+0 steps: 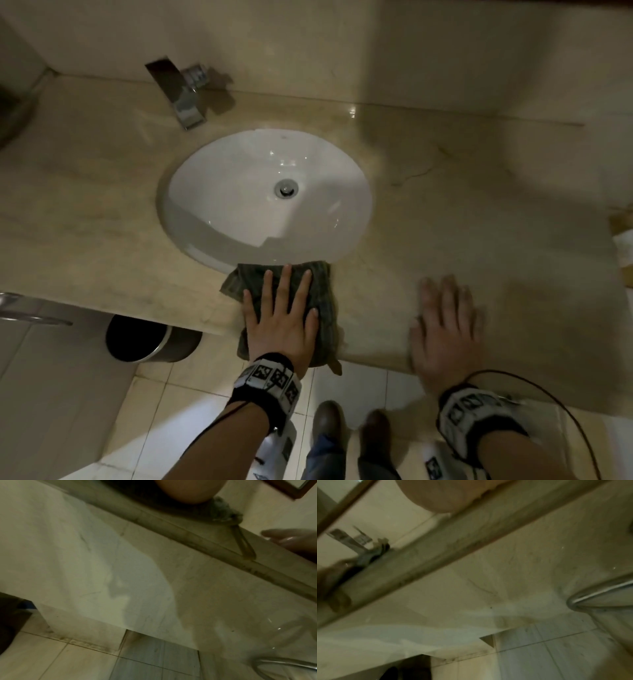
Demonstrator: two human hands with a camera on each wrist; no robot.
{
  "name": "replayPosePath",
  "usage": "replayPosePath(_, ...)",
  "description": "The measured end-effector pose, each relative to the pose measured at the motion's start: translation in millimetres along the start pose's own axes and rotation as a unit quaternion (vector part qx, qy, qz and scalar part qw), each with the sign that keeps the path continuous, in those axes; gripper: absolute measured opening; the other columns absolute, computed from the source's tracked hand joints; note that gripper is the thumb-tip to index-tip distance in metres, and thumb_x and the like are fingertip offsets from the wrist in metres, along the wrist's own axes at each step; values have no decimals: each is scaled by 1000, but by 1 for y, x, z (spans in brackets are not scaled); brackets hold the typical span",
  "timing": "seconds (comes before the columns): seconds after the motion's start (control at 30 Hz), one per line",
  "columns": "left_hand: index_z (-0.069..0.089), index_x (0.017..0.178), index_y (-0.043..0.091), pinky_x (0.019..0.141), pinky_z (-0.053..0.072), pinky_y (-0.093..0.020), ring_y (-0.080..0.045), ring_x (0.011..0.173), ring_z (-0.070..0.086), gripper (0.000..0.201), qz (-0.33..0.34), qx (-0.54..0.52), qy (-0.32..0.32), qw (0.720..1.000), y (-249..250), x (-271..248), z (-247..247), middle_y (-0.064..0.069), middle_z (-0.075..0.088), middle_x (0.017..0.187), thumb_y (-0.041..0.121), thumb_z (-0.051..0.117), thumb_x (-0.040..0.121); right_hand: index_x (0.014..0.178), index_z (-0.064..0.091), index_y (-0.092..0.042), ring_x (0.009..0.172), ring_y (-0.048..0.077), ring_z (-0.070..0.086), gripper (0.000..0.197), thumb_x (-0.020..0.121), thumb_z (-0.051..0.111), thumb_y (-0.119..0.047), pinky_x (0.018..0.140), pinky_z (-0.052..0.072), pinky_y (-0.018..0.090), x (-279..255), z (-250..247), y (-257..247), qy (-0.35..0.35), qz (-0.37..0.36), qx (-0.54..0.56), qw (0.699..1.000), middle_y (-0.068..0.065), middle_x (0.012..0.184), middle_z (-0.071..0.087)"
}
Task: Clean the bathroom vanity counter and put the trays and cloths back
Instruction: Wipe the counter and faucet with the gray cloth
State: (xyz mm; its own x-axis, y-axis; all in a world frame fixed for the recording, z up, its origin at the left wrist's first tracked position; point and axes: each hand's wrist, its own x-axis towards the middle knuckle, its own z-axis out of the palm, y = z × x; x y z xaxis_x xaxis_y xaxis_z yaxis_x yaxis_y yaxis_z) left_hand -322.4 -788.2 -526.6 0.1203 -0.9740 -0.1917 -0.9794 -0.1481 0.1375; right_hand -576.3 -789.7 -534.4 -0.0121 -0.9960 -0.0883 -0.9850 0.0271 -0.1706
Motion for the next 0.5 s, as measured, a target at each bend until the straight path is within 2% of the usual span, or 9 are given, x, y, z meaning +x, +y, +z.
replayPosePath(0.13, 3, 152, 36, 115, -1, -58, -25, 147, -5, 61, -15, -15, 12, 1000, 31, -6, 9, 3, -1, 161, 53, 15, 95, 151, 26, -23, 144, 36, 16, 63, 91, 23, -44, 115, 9, 57, -1, -1, -4, -11, -4, -48, 999, 11, 159, 17)
replayPosePath(0.3, 21, 151, 30, 112, 10, -62, -29, 147, 8, 64, 53, -34, -5, 998, 88, -19, 16, -2, 13, 160, 51, 32, 92, 152, 20, -26, 146, 34, 10, 64, 91, 18, -46, 116, 8, 56, 0, -2, -6, -43, 15, -63, 997, 9, 160, 9)
replayPosePath(0.4, 21, 151, 30, 112, 11, -61, -29, 147, 10, 65, 75, -32, -12, 997, 99, -22, 17, -2, 14, 160, 51, 34, 92, 152, 21, -26, 146, 35, 11, 64, 91, 17, -46, 116, 11, 56, 0, -5, -7, -52, 13, -75, 996, 10, 160, 10)
replayPosePath(0.5, 20, 151, 33, 112, 11, -59, -28, 146, 13, 65, 102, -31, -29, 994, 89, -21, 14, 0, 15, 160, 53, 35, 91, 151, 25, -25, 145, 35, 14, 64, 90, 18, -46, 115, 13, 57, 1, -8, -9, -56, 18, -74, 996, 10, 159, 15)
